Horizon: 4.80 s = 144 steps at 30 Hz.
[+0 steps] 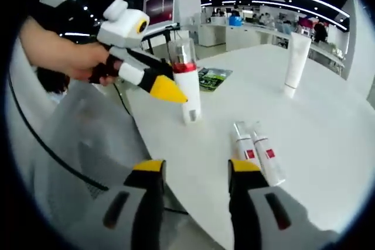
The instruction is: Arrange the skincare products in the storage area until every visible bottle or jar stands upright without overlapping.
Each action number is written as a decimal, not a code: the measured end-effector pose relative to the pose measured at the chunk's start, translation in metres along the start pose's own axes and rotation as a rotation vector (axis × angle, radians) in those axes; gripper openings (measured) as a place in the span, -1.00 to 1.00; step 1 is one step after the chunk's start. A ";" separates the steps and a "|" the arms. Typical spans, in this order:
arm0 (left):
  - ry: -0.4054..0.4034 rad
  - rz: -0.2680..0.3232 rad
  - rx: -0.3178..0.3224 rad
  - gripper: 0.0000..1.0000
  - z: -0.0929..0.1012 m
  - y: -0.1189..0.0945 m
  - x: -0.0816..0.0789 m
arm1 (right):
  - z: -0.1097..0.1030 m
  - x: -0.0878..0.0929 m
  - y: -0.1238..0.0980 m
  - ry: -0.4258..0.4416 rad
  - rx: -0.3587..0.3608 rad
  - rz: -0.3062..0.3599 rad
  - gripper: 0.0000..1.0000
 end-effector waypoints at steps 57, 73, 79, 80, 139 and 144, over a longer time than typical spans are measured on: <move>0.404 -0.080 0.385 -0.37 0.040 0.008 0.020 | -0.011 -0.095 0.015 -0.372 -0.441 0.154 0.07; 0.354 -0.115 0.309 -0.34 0.040 0.007 0.020 | -0.022 -0.113 0.034 -0.549 -0.473 0.041 -0.40; 0.218 -0.078 0.184 -0.16 0.043 0.006 0.013 | -0.025 -0.109 0.032 -0.439 -0.330 0.079 -0.41; 0.200 -0.069 0.156 -0.11 0.043 0.006 0.012 | -0.025 -0.109 0.032 -0.428 -0.314 0.082 -0.42; 0.199 -0.088 0.013 -0.29 0.041 -0.002 0.024 | -0.037 -0.113 0.034 -0.359 -0.177 -0.027 -0.39; 0.194 -0.091 0.012 -0.32 0.039 -0.004 0.025 | -0.042 -0.112 0.033 -0.357 -0.162 -0.015 -0.38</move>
Point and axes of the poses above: the point that each gripper's makers call its tool centre point, and the gripper's own axes: y roughly forward along the fingers, z roughly to its right, x roughly out of its underside, the point moved 7 cm from there along -y, roughly backward along the fingers, and after that the axes turned 2 degrees about z, right-handed, at the moved point
